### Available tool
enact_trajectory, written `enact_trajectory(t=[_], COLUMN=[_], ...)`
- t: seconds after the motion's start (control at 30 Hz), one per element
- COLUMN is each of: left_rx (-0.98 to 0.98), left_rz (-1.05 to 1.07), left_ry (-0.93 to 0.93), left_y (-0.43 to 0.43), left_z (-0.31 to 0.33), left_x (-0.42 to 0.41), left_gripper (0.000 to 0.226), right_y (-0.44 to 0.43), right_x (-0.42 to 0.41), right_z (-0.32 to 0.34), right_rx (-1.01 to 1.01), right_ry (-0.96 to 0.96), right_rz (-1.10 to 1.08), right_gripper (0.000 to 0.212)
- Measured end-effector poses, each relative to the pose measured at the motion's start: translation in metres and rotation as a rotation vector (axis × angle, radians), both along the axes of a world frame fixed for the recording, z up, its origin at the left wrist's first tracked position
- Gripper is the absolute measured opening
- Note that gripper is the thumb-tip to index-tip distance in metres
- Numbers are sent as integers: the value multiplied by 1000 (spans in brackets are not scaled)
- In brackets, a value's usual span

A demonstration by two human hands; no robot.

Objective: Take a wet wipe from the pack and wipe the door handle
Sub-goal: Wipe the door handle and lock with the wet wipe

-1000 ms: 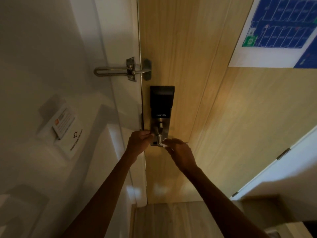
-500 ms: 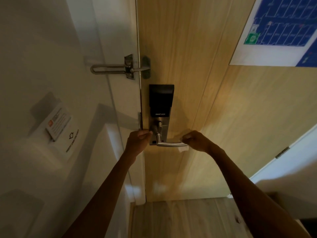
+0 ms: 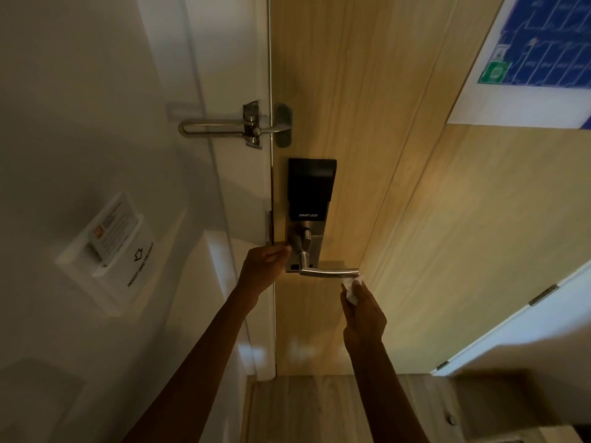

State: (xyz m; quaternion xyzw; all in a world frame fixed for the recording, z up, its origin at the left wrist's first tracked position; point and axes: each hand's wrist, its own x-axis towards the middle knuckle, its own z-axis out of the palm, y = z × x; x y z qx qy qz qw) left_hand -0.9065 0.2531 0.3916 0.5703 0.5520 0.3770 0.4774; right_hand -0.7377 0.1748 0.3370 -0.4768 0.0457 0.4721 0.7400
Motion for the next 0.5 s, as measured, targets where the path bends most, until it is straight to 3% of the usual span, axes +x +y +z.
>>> enact_trajectory(t=[0.13, 0.2, 0.37, 0.5], left_rx=[-29, -51, -84, -43], left_rz=[34, 45, 74, 58], left_ry=[6, -6, -74, -30], left_y=[3, 4, 7, 6], left_z=[-3, -5, -5, -6], left_x=[0, 0, 0, 0], left_gripper=[29, 31, 25, 35], right_y=[3, 11, 21, 26], right_x=[-22, -35, -38, -36], right_z=[5, 8, 9, 5], right_rx=[84, 65, 71, 126], right_ry=[254, 254, 277, 366], right_rz=[216, 293, 453, 494], right_gripper=[21, 15, 24, 24])
